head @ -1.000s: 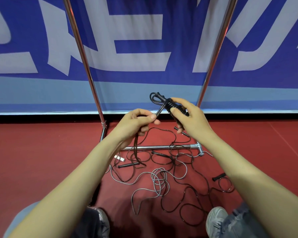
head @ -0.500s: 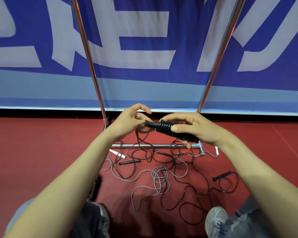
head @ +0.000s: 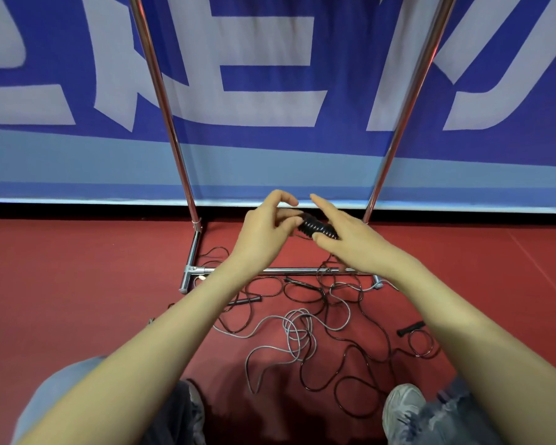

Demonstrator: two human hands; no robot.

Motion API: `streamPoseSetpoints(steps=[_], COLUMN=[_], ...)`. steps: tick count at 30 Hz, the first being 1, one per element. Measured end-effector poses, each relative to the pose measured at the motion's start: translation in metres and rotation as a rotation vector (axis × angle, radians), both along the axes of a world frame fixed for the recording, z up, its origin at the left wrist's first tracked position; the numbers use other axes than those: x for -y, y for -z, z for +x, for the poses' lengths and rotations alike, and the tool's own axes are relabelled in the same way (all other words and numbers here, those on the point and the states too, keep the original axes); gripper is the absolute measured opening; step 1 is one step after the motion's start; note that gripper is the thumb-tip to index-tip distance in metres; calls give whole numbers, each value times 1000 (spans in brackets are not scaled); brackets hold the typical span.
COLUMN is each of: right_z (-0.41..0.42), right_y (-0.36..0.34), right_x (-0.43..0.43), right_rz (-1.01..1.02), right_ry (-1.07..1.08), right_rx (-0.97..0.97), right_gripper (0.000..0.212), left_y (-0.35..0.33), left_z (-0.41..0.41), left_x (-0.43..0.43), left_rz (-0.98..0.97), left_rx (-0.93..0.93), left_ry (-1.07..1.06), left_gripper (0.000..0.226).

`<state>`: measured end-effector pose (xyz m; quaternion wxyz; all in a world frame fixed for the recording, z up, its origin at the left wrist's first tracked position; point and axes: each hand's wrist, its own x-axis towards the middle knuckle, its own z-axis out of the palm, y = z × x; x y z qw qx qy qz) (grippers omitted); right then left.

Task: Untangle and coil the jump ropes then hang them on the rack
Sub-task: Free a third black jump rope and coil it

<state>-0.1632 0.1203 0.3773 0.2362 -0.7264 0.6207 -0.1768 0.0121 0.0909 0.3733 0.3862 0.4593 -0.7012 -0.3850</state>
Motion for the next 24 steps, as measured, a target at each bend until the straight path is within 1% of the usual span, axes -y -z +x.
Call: streamPoseSetpoints(steps=[2,4,6,8,11,13,15,17,19,22,24], right_z=[1,4,6,5,2,3,6,8,8,8,8], right_y=[1,6,9,7,2,-1,-4,-8,-15,-25,-27], right_x=[0,1,3,5,7,6,4,5,4,-1,-7], right_rz=[-62,-101,-143,-211,-287,-274,-216,-151,-103,-49,7], right_ry=[10,35,78,151,220,237,251,250,243,176,83], right_rx=[-26,-82,-110,-71,86,209,412,650,848,1009,1058], right_gripper=[63,58,54,52,50,49,47,46,45,45,41], left_y=[2,3,2,-1,-7,-10,-14,-15,-13,-9,-8], left_z=[-1,-2,-1,0,2,2,4,8,11,12,14], left_x=[-3,-5,-4,-1,1,2,2,3,4,4,5], left_rz=[-64,-141,-150,-46,194,360,535,626,648,635,640], left_rx=[-23,-2,-44,-185,-438,-574,-658,-620,-528,-395,-374], left_ry=[-14,-14,-31,-79,-124,-79,-12,38,59,79,102], left_gripper=[16,19,24,25,22,20,16,7,9,25,28])
